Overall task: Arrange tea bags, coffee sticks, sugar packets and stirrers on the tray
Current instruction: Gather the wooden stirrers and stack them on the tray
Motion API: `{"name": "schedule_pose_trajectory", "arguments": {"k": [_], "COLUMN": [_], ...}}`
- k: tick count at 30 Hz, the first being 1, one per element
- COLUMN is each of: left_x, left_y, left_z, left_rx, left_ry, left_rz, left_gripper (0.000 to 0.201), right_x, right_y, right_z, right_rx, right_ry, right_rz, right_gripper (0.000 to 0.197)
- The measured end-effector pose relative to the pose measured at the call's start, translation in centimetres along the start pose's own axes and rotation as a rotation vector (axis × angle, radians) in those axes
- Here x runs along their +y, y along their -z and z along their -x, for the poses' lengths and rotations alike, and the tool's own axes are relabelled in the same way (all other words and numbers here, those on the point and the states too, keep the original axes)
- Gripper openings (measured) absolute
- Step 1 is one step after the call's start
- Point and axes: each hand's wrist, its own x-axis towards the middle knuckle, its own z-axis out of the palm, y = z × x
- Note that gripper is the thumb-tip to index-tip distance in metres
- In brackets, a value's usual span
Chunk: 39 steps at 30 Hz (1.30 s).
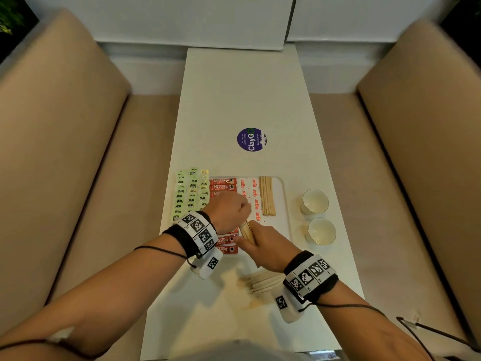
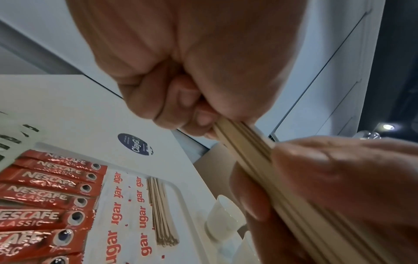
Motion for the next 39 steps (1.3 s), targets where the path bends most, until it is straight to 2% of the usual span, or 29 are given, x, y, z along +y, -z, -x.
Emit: {"name": "schedule_pose_trajectory", "arguments": {"k": [4,6,10,13,17,19,22,24,26,29,35,39], "left_x": [0.9,1.3,1.5,1.5,1.4,1.0,0.4,-0.2,-1.1,-2.3,-3.2,-3.1], "left_y": [-1.1,-1.4,-2.0,-2.7,-3.6,-4.1,-4.5,-4.5,-4.6,-5.1,-6.7,-7.5], "left_z": [-2.5,-4.0,-7.2,-9.7,-12.8,-13.9,-14.9,-15.3,-15.6,-15.4,-15.1,-15.2], "left_rx": [-0.096,-0.135,-0.233,-0.251,-0.229,-0.213,-0.120,-0.039,-0.013,-0.080,-0.173,-0.187], "left_ry": [-0.092,-0.120,-0.155,-0.147,-0.070,0.006,0.155,0.214,0.238,0.258,0.263,0.251], "left_rz": [-0.044,-0.042,-0.046,-0.041,-0.073,-0.050,0.073,0.102,0.028,-0.109,-0.181,-0.190], "left_gripper": [0.041,0.041,0.040,0.041,0.044,0.046,0.051,0.050,0.040,0.018,0.029,0.026], "right_x": [1.6,2.6,4.5,5.6,7.1,7.8,9.0,9.5,9.8,10.0,10.1,10.0], "right_y": [2.3,3.1,4.2,5.4,6.9,7.5,8.2,8.6,8.7,8.5,8.0,7.8], "right_z": [-0.7,-1.4,-3.3,-4.8,-7.3,-8.7,-10.6,-11.7,-12.7,-13.9,-15.2,-15.6], "right_rx": [0.081,0.095,0.072,0.058,0.050,0.028,0.045,0.088,0.124,0.137,0.145,0.134], "right_ry": [-0.054,-0.082,-0.171,-0.230,-0.300,-0.348,-0.445,-0.499,-0.541,-0.582,-0.611,-0.622], "right_rz": [0.105,0.082,-0.082,-0.091,-0.028,-0.015,-0.029,-0.036,-0.019,0.007,0.026,0.045], "right_gripper": [0.048,0.053,0.047,0.041,0.036,0.029,0.033,0.035,0.033,0.030,0.026,0.025]}}
